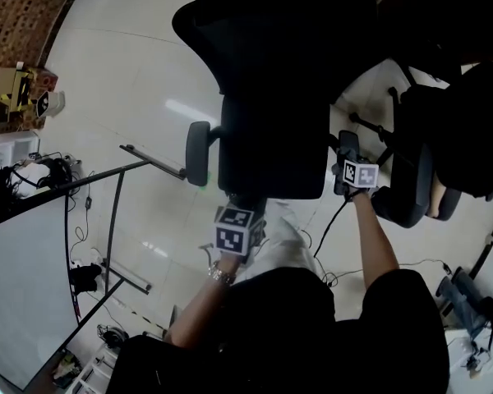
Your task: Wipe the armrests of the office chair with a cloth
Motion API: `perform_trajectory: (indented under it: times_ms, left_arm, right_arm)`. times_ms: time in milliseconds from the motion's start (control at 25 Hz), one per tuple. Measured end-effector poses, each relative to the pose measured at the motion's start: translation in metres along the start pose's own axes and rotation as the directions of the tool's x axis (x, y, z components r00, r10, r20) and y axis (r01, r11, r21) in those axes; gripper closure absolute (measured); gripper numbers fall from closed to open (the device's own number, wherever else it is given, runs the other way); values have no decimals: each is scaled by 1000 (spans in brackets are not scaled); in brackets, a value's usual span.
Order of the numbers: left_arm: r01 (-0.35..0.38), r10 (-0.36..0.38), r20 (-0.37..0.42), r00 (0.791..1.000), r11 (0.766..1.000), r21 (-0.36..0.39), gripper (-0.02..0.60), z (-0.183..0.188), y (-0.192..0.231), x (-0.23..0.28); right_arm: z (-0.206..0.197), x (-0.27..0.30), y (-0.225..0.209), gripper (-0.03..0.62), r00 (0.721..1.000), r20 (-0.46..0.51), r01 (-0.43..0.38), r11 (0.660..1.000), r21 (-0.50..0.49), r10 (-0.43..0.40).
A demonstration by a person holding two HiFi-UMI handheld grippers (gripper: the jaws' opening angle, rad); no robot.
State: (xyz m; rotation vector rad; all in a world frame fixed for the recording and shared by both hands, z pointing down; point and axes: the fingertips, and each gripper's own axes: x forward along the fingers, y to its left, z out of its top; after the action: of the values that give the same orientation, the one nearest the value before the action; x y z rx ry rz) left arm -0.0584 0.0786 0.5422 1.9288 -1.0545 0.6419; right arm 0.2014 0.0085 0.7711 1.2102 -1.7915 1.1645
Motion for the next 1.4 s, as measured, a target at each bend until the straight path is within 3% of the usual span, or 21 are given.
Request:
perform_trajectory:
  times_ms: [160,280,400,640,800,960,1040,1160,1280,1400]
  left_arm:
    - [-14,14,12,1000,1000,12,586,2,-7,-3]
    - [-31,31,7,999,999,14,586,-3,-2,-7]
    - [-39,39,3,999,999,10,586,-7,1,-12]
    - [-21,21,-3,1000,999,29,586,-6,-6,-10]
    - [-7,7,-2,1000,999,42,586,-1,-12,-5]
    - [-5,5,-3,1000,999,44,586,0,-14,-2]
    - [-5,5,-3,1000,999,47,586,0,-14,-2]
    - [-4,4,-4,1000,999,44,586,0,-14,-3]
    - [-17,17,-6,1000,999,46,586,-3,-12,-7]
    - [-25,25,-10,1000,998,49,586,-9,-12,-10]
  right_arm:
    - [51,31,-35,574,993,-10,114,989,-94,-116]
    - [54,50,-49,574,985,-26,164,976,-144,-169]
    - [47,47,-46,573,986,61,163,982,-100,-157]
    - [-19,18,-34,574,980,175,88,996,30,-92]
    - [-72,-7,-25,573,978,198,32,987,159,-63]
    - [-126,-19,-2,574,992,124,6,992,126,-21]
    - [-133,-24,5,574,996,83,-23,994,105,14]
    - [-94,-31,-2,574,989,145,-20,998,65,11]
    - [-25,-21,-29,574,976,216,24,998,50,-35]
    - [44,0,-54,574,972,223,60,996,66,-74]
